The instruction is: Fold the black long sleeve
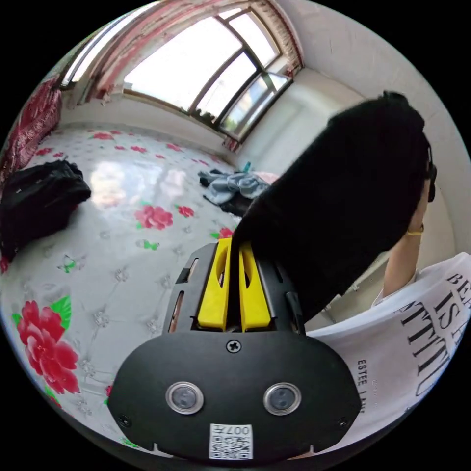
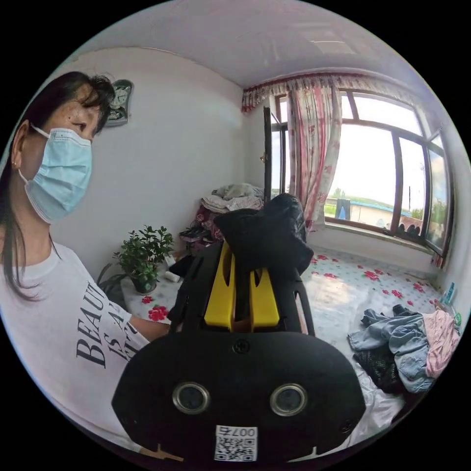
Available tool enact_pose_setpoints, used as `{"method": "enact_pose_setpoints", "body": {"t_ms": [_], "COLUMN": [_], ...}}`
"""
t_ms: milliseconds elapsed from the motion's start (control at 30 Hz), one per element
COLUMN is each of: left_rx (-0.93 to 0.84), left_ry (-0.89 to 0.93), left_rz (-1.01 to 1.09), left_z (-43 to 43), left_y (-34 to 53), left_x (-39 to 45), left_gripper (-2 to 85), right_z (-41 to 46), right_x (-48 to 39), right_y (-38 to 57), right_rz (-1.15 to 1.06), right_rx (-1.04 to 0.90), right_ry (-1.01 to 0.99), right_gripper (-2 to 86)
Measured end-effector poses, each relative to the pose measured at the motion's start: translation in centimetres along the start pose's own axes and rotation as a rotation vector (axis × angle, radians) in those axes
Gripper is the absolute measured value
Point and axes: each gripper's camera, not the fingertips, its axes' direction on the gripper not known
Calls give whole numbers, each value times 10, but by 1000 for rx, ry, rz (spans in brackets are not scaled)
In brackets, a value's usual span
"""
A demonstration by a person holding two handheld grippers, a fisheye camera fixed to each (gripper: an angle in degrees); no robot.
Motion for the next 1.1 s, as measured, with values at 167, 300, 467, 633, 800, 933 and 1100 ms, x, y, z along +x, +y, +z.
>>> {"method": "enact_pose_setpoints", "body": {"t_ms": [167, 300, 467, 633, 800, 933, 1100], "left_rx": [344, 531, 733, 818, 784, 502, 163], "left_ry": [-124, -181, -313, -401, -517, -645, -676], "left_rz": [37, 155, 399, 517, 522, 329, -92], "left_z": [-164, -242, -304, -321, -295, -212, -120], "left_y": [-11, -4, 24, 30, -17, -112, -125], "left_x": [26, 81, 187, 239, 230, 138, -6], "left_gripper": [-5, -6, -6, -5, 0, 43, 108], "right_z": [-57, -82, -117, -130, -94, -1, 147], "right_x": [32, 53, 52, 50, 82, 155, 260], "right_y": [3, 19, 42, 51, 58, 81, 197], "right_rz": [57, 112, 75, 22, 13, 68, 364], "right_rx": [35, 77, 181, 225, 210, 64, -400], "right_ry": [151, 42, -28, -23, 30, 107, 226], "right_gripper": [2, 2, 2, 2, 4, 12, 58]}}
